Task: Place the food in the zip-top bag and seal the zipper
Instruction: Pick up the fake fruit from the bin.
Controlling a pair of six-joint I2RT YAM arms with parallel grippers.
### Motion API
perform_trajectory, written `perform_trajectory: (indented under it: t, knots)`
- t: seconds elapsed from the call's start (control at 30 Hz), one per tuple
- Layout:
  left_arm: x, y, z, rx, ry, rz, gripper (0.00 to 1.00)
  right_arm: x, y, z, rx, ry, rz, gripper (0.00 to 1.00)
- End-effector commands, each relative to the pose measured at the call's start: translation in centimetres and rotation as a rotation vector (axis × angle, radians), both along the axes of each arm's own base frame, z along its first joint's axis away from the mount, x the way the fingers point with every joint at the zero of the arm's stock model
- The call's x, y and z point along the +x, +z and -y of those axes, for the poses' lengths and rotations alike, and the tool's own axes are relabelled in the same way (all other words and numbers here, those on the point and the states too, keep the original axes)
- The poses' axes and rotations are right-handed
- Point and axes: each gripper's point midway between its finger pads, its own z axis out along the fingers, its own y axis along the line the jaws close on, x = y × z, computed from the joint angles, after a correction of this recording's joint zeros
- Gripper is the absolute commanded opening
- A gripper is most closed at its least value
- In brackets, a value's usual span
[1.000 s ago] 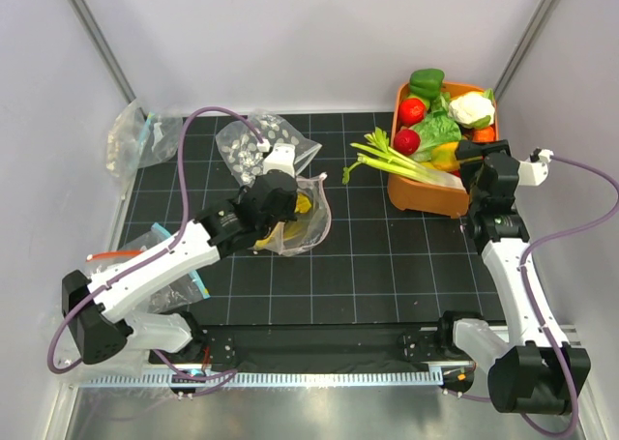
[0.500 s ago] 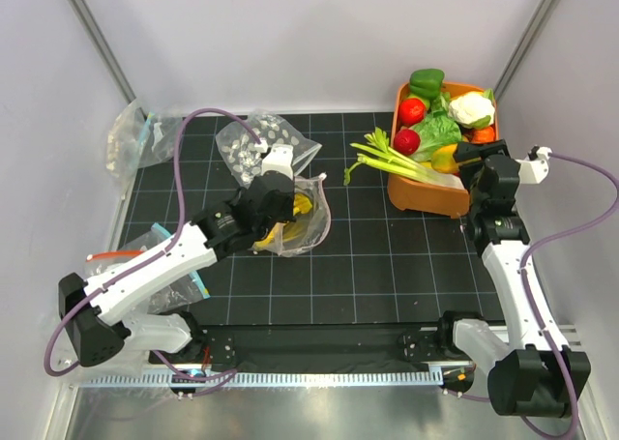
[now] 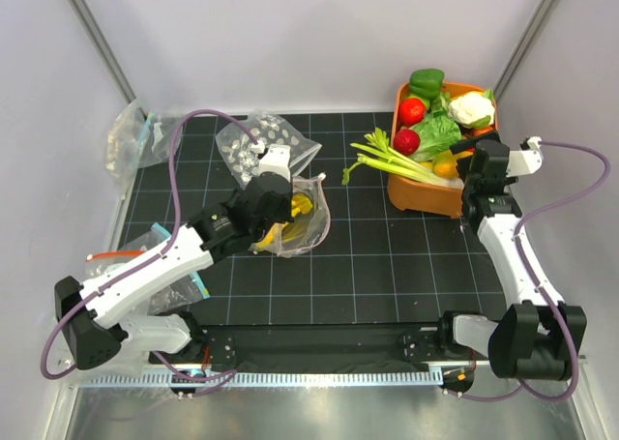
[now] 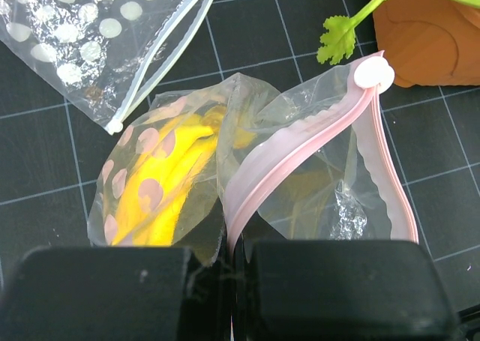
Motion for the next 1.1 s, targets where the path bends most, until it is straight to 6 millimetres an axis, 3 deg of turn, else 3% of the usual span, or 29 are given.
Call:
perform_trajectory:
  t: [0.0, 0.3, 0.47, 0.73, 1.07]
  knots:
    - [0.2, 2.0, 0.3, -0.060, -0.006, 0.051, 0.00, 1.0, 2.2, -0.2, -0.046, 0.035, -0.005, 0.89]
    - [0.0, 2.4, 0.0, -0.069, -0.008, 0.063, 0.00, -1.1, 5.5, -0.3, -0.189, 0.035, 0.005, 0.98]
    - [0.0, 2.3, 0.0, -0.066, -0.005, 0.062, 0.00, -0.6, 4.9, -1.1, -0.184, 0.085, -0.024, 0.96]
    - [0.1, 2.4, -0.1, -0.065, -0.004, 0.066, 0.00, -1.8, 4.2, -0.9, -0.122, 0.048, -0.052, 1.00]
    - [-0.1, 2.6, -0.4, -0.066, 0.001, 0.073, 0.00, 0.4, 1.1, -0.9, -0.045, 0.003, -0.043, 1.00]
